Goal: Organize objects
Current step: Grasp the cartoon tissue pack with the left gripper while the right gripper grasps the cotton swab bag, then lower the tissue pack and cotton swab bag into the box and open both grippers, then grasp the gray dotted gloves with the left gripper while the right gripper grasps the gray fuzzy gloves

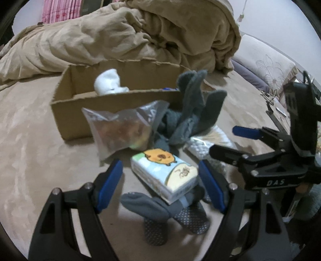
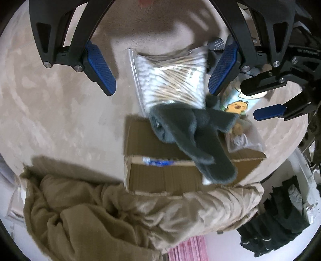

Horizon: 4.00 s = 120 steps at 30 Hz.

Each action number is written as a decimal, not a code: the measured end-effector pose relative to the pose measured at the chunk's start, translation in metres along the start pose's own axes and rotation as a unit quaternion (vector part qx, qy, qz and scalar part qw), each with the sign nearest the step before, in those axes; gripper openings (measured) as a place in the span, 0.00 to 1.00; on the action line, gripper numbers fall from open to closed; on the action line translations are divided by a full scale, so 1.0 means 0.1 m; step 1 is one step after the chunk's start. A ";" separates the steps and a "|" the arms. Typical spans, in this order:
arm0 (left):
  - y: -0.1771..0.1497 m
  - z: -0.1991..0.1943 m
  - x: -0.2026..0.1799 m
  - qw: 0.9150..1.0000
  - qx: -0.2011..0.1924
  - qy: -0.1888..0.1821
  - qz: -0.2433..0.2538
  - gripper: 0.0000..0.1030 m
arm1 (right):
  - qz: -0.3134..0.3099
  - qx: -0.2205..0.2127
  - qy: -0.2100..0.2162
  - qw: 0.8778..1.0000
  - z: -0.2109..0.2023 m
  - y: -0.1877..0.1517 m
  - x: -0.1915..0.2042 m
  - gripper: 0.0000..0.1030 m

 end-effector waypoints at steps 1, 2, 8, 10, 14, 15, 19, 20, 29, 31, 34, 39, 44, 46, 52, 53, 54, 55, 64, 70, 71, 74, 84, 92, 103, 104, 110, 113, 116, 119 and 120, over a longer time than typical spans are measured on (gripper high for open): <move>0.00 0.01 0.00 1.000 0.000 -0.001 0.001 0.78 | -0.002 0.001 0.002 1.000 0.02 0.00 0.00 0.93; 0.00 0.04 0.01 1.000 0.002 0.000 0.000 0.79 | -0.004 0.003 -0.003 1.000 0.05 -0.02 -0.01 0.93; 0.05 -0.07 -0.02 1.000 -0.013 -0.015 -0.002 0.79 | -0.016 0.024 -0.014 0.999 0.17 -0.08 0.01 0.93; 0.07 -0.07 -0.06 1.000 -0.013 -0.019 0.003 0.79 | -0.019 0.025 -0.016 0.999 0.19 -0.08 0.03 0.92; 0.04 0.11 -0.07 1.000 0.017 -0.003 0.005 0.79 | -0.022 0.023 -0.012 0.999 0.19 -0.08 0.04 0.81; 0.04 0.14 -0.05 1.000 0.019 0.002 0.002 0.79 | -0.024 0.023 -0.012 0.999 0.20 -0.09 0.04 0.79; 0.03 0.19 0.00 1.000 0.027 -0.008 -0.012 0.73 | -0.028 0.024 -0.015 0.999 0.17 -0.11 0.03 0.74; 0.02 0.18 0.02 0.999 0.027 -0.009 -0.013 0.71 | -0.028 0.025 -0.016 0.999 0.17 -0.11 0.02 0.74; 0.00 0.00 -0.06 1.000 0.006 -0.015 0.008 0.57 | -0.007 0.011 -0.017 1.000 -0.06 -0.13 -0.10 0.73; 0.01 -0.07 -0.08 1.000 -0.001 -0.018 0.010 0.56 | -0.003 0.002 -0.016 1.000 -0.14 -0.11 -0.11 0.73; 0.03 -0.17 -0.11 1.000 -0.013 -0.019 0.015 0.52 | 0.002 -0.011 -0.015 1.000 -0.26 -0.08 -0.12 0.73; 0.04 -0.32 -0.11 0.999 -0.027 -0.021 0.014 0.52 | 0.014 -0.035 -0.014 0.999 -0.46 0.01 -0.17 0.73; 0.10 -0.65 -0.16 0.997 -0.062 -0.029 0.020 0.52 | 0.026 -0.073 -0.012 0.997 -0.73 0.15 -0.21 0.73; 0.14 -0.79 -0.18 0.996 -0.082 -0.024 0.026 0.52 | 0.030 -0.085 -0.010 0.996 -0.81 0.21 -0.21 0.73; 0.34 -1.09 -0.11 0.992 -0.124 -0.013 0.025 0.52 | 0.035 -0.115 -0.004 0.993 -0.98 0.41 -0.15 0.73; 0.38 -1.14 -0.07 0.991 -0.130 -0.012 0.020 0.52 | 0.034 -0.120 -0.004 0.992 -1.00 0.46 -0.13 0.73; 0.43 -1.17 -0.02 0.991 -0.136 -0.011 0.015 0.52 | 0.033 -0.122 -0.003 0.992 -1.01 0.48 -0.11 0.73; 0.47 -1.21 0.02 0.990 -0.141 -0.009 0.011 0.52 | 0.031 -0.125 -0.002 0.992 -1.02 0.52 -0.08 0.73; 0.85 -1.44 0.33 0.984 -0.177 0.003 -0.013 0.52 | 0.042 -0.170 0.007 0.984 -1.18 0.89 0.05 0.73; 1.09 -1.60 0.39 0.980 -0.198 0.010 -0.013 0.52 | 0.049 -0.200 0.009 0.979 -1.28 1.22 0.09 0.73; 1.13 -1.60 0.40 0.980 -0.199 0.014 -0.011 0.52 | 0.051 -0.200 0.007 0.978 -1.27 1.27 0.08 0.73; 1.23 -1.50 0.46 0.981 -0.190 0.023 -0.013 0.53 | 0.052 -0.195 0.011 0.979 -1.18 1.43 0.11 0.73; 1.38 -0.86 0.83 0.990 -0.133 0.038 -0.040 0.53 | 0.040 -0.123 0.008 0.992 -0.42 1.62 0.32 0.73; 1.31 -0.43 1.03 0.993 -0.092 0.046 -0.055 0.53 | 0.035 -0.058 0.013 0.998 0.09 1.54 0.40 0.73; 1.20 -0.23 1.15 0.994 -0.063 0.044 -0.072 0.56 | 0.019 -0.029 0.000 0.999 0.38 1.47 0.47 0.81; 1.20 -0.24 1.15 0.994 -0.065 0.042 -0.073 0.58 | 0.019 -0.034 0.002 0.999 0.36 1.47 0.48 0.84; 1.21 -0.45 1.20 0.990 -0.091 0.050 -0.091 0.75 | 0.033 -0.063 0.007 0.997 0.22 1.51 0.40 0.92; 1.21 -0.62 1.20 0.988 -0.107 0.040 -0.104 0.76 | 0.038 -0.069 0.010 0.997 0.13 1.52 0.38 0.92; 1.17 -0.80 1.17 0.986 -0.118 0.028 -0.114 0.77 | 0.036 -0.084 0.005 0.996 -0.04 1.50 0.38 0.92; 1.06 -0.97 1.12 0.984 -0.123 0.001 -0.127 0.77 | 0.035 -0.099 0.000 0.995 -0.24 1.43 0.36 0.92; 1.02 -1.03 1.10 0.984 -0.126 -0.001 -0.127 0.78 | 0.037 -0.102 0.000 0.994 -0.31 1.39 0.34 0.92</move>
Point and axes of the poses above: each gripper's, at about its wrist camera, not at the fingertips, and z roughly the way its jaws point, x to its left, y to its top, the point moved 10 cm from there along z, roughly the way its jaws point, and after that the axes turned 13 degrees about x, right-handed, at the moved point
